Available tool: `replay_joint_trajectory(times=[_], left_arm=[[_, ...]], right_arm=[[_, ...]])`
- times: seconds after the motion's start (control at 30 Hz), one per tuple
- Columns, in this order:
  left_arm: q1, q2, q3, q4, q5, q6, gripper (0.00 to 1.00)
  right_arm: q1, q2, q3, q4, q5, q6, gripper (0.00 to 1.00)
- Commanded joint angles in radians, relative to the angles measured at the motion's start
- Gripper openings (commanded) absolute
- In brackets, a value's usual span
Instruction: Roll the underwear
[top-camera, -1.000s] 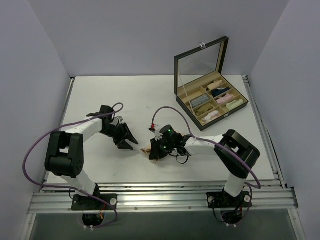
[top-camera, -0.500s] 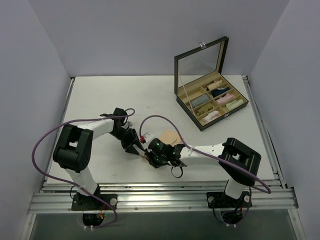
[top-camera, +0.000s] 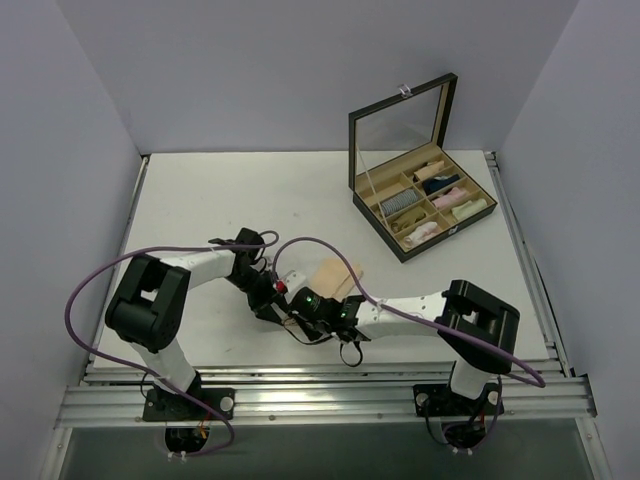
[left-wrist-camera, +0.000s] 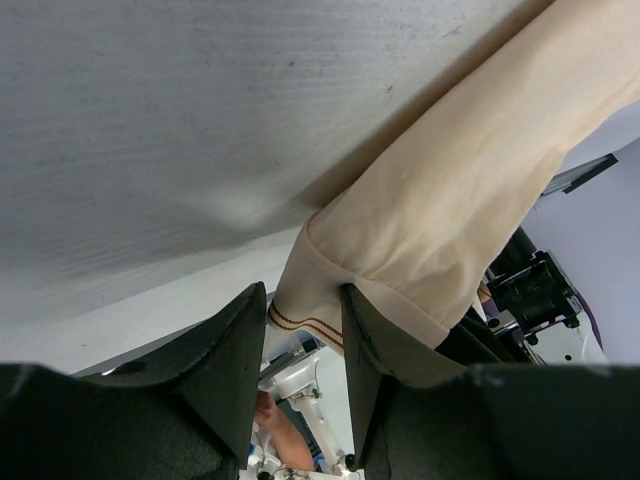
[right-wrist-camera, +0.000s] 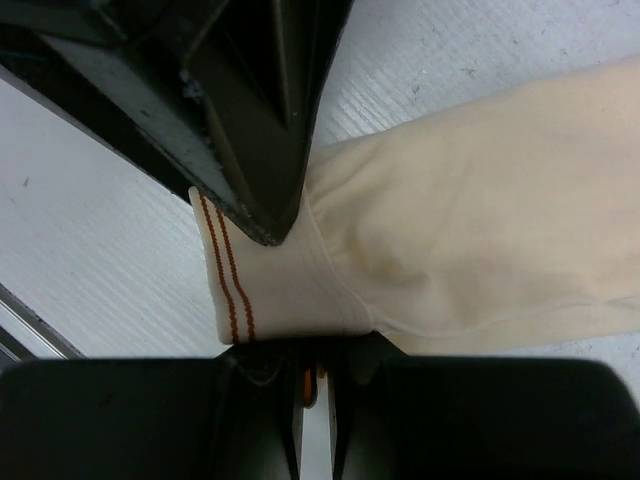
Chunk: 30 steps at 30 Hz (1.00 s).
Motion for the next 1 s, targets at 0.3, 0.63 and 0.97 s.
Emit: replay_joint_trajectory(times=[0.3,0.63,0.97], left_arm=[[-0.021,-0.007,0.01,0.006,-0.006,-0.002,0.43],[-0.026,-0.011,0.024,0.01,-0.006,-0.013,0.43],[-0.07,0.007,0.022,0.041,-0.005,-0.04,0.43]], right_arm=[[0.099,-0.005,0.022,-0.07,0.182,0.02,0.35],[0.111,-0.225,-0.024,-0.102,0.08,0.153,0.4],[0.072,-0.384,-0.131,-0.062,0.022,0.4,0.47]])
